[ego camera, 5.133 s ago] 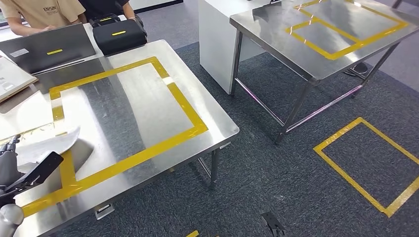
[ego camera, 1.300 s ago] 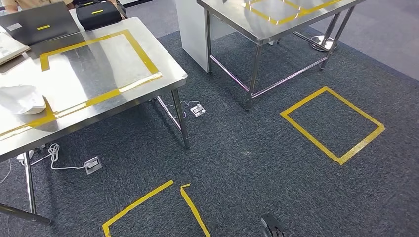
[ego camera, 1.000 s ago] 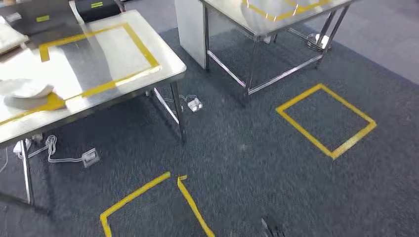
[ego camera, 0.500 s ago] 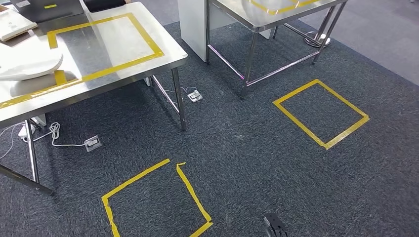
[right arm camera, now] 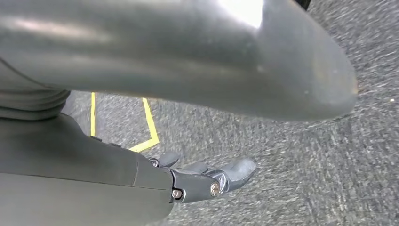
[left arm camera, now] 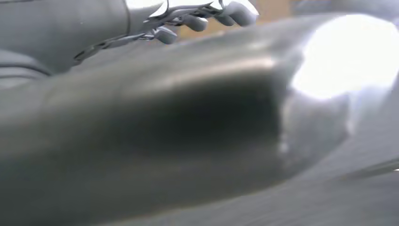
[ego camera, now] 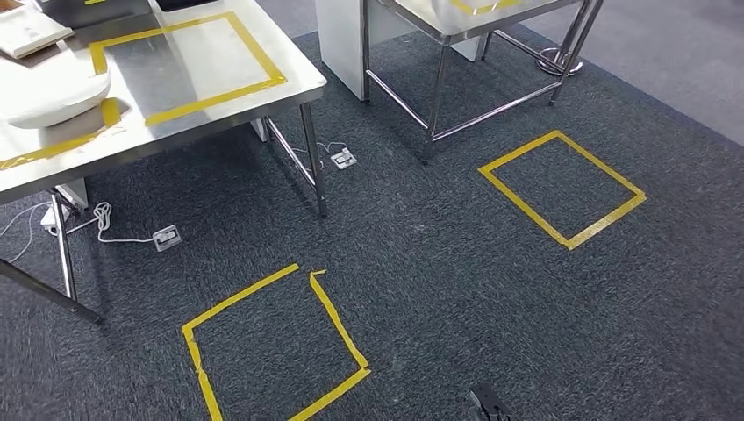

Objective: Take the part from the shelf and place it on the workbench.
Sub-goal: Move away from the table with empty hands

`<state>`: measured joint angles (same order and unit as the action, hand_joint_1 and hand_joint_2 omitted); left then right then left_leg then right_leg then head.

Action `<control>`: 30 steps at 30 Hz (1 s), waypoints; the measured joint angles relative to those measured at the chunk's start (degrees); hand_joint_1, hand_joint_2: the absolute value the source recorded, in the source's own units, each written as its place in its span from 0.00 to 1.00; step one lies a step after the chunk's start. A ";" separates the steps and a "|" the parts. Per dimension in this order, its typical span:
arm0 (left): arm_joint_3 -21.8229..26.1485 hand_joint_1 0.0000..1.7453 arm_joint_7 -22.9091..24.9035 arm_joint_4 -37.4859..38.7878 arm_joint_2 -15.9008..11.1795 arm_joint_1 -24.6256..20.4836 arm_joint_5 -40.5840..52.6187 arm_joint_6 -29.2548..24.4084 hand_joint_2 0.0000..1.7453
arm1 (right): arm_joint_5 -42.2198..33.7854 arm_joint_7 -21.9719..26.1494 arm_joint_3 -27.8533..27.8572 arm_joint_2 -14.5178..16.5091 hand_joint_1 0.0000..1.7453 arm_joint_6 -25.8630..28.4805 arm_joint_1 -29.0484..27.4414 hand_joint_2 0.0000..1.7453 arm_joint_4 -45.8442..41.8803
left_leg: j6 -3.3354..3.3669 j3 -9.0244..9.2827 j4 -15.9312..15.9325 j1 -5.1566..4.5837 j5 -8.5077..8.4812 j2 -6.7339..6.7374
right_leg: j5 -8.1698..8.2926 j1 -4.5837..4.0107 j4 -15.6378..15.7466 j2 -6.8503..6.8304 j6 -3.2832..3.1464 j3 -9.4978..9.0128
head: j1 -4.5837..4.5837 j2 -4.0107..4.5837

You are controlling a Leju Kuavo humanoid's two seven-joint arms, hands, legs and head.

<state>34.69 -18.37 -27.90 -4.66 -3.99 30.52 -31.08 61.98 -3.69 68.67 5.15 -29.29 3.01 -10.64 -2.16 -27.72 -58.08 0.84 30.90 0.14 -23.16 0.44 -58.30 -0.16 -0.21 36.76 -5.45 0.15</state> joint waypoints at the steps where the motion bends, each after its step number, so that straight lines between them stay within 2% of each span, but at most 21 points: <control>1: 0.03 0.00 6.59 2.84 0.52 0.61 1.16 2.61 0.50 | 0.16 -0.30 -0.02 -0.01 0.00 0.00 0.02 0.00 -0.01 | 0.57 0.16 0.67 -0.27 0.14 -0.05 | 0.36 0.09 0.07 -0.03 0.41 0.09 | -0.28 0.00; 2: 0.04 0.00 12.77 5.32 1.10 1.19 2.10 5.49 0.75 | 0.29 -0.56 -0.04 -0.01 0.00 0.00 0.02 0.00 -0.01 | 1.20 -0.24 0.64 -0.32 -0.11 0.02 | 0.63 0.23 0.09 -0.03 0.81 0.16 | -0.50 0.00; 3: 0.06 0.00 17.64 7.32 1.68 1.67 2.69 8.27 1.00 | 0.38 -0.78 -0.05 0.01 0.00 -0.01 -0.01 0.25 -0.01 | 1.80 -0.52 0.62 -0.37 -0.41 0.09 | 0.32 0.38 -0.30 -0.02 1.14 0.35 | -0.67 0.00; 4: 0.08 0.00 20.72 8.90 2.23 1.98 2.98 10.90 1.00 | 0.35 -0.90 -0.05 0.08 0.00 -0.06 -0.02 0.50 -0.01 | 2.37 -0.82 0.63 -0.34 -0.76 0.16 | -0.81 0.49 -1.62 0.00 1.43 0.87 | -0.82 0.00; 6: 0.08 0.00 23.23 11.21 3.22 2.14 3.52 14.54 1.00 | 0.03 -1.00 -0.05 0.24 0.00 -0.16 0.06 1.00 -0.01 | 3.15 -1.62 0.64 -0.40 -1.50 0.22 | -5.30 0.48 -7.82 0.05 1.79 3.14 | -1.20 0.00; 7: 0.07 0.00 23.83 12.09 3.62 2.14 3.84 15.54 1.00 | -0.19 -1.10 -0.05 0.30 0.00 -0.21 0.14 1.00 -0.01 | 3.34 -2.09 0.60 -0.51 -1.84 0.22 | -7.66 0.42 -11.81 0.07 1.87 4.48 | -1.45 0.00; 8: 0.06 0.00 24.25 12.79 3.96 2.16 4.12 15.90 1.00 | -0.41 -1.26 -0.05 0.32 0.00 -0.20 0.19 1.00 -0.01 | 3.42 -2.52 0.52 -0.66 -2.14 0.24 | -9.29 0.36 -15.01 0.08 1.86 5.35 | -1.64 0.00; 9: 0.06 0.00 24.56 13.36 4.24 2.21 4.29 15.89 1.00 | -0.60 -1.43 -0.05 0.32 0.00 -0.20 0.15 1.00 -0.01 | 3.46 -2.83 0.40 -0.79 -2.40 0.28 | -9.85 0.28 -16.37 0.08 1.74 5.24 | -1.80 0.00; 10: 0.02 0.00 24.74 13.74 4.45 2.24 4.34 15.75 1.00 | -0.85 -1.58 -0.14 0.32 0.00 -0.20 -0.01 1.00 0.00 | 3.46 -3.09 0.24 -0.90 -2.59 0.32 | -9.36 0.16 -15.43 0.08 1.50 3.94 | -1.96 0.00; 11: -0.12 0.00 24.78 13.94 4.63 2.25 4.21 15.63 1.00 | -1.27 -1.66 -0.43 0.33 0.00 -0.20 -0.27 1.00 0.01 | 3.43 -3.29 0.07 -0.99 -2.73 0.32 | -8.09 -0.01 -12.41 0.10 1.14 1.59 | -2.16 0.00; 13: -0.76 0.00 24.57 13.87 5.00 2.18 3.47 15.68 1.00 | -2.74 -1.62 -1.77 0.27 0.00 -0.21 -0.93 1.00 0.01 | 3.23 -3.62 -0.27 -1.14 -2.94 0.30 | -5.89 -0.52 -4.32 0.12 0.11 -3.68 | -2.56 0.00; 14: -1.25 0.00 24.43 13.73 5.14 2.12 2.84 15.86 1.00 | -3.81 -1.56 -2.82 0.20 0.00 -0.28 -1.28 1.00 0.01 | 3.02 -3.80 -0.39 -1.18 -3.05 0.29 | -5.41 -0.78 -1.57 0.11 -0.27 -5.25 | -2.67 0.00; 15: -1.76 0.00 24.28 13.59 5.25 2.09 2.17 16.13 1.00 | -4.97 -1.51 -3.93 0.13 0.00 -0.37 -1.63 1.00 0.00 | 2.83 -3.96 -0.52 -1.24 -3.06 0.32 | -5.35 -0.90 -0.10 0.10 -0.46 -5.94 | -2.70 0.00; 19: -4.07 0.00 23.78 13.11 5.26 2.43 -0.74 17.45 1.00 | -10.01 -1.28 -8.81 -0.19 0.00 -0.52 -3.00 1.00 -0.23 | 2.64 -4.16 -0.38 -1.28 -3.31 0.33 | -5.18 -0.96 0.36 0.02 -0.20 -5.91 | -2.68 0.00; 23: -6.76 0.00 23.27 12.51 5.29 3.36 -3.68 18.73 1.00 | -15.14 -0.62 -14.40 -0.63 0.00 -0.52 -3.70 1.00 -0.91 | 2.10 -4.14 0.05 -1.23 -3.81 0.30 | -4.91 -1.04 0.34 -0.01 -0.64 -5.69 | -2.66 0.00; 29: -10.91 0.00 22.51 11.47 5.22 4.92 -7.98 20.65 1.00 | -22.62 -0.15 -22.78 -1.39 0.00 -0.52 -4.97 1.00 -2.46 | 1.79 -4.17 0.25 -1.20 -4.18 0.21 | -4.76 -1.06 0.26 -0.04 -0.87 -5.56 | -2.65 0.00; 30: -11.61 0.00 22.38 11.31 5.22 5.16 -8.68 20.99 1.00 | -23.85 0.01 -24.18 -1.56 0.00 -0.52 -5.19 0.75 -2.73 | 1.76 -4.18 0.26 -1.20 -4.20 0.21 | -4.75 -1.07 0.26 -0.04 -0.89 -5.55 | -2.65 0.00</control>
<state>23.08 4.01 -16.59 0.55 1.16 21.84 -10.09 38.13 -3.68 44.49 3.59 -29.81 -2.18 -13.37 -0.39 -31.90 -57.82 -0.36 26.70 0.35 -27.91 -0.63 -58.04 -0.20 -1.10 31.21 -8.11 0.15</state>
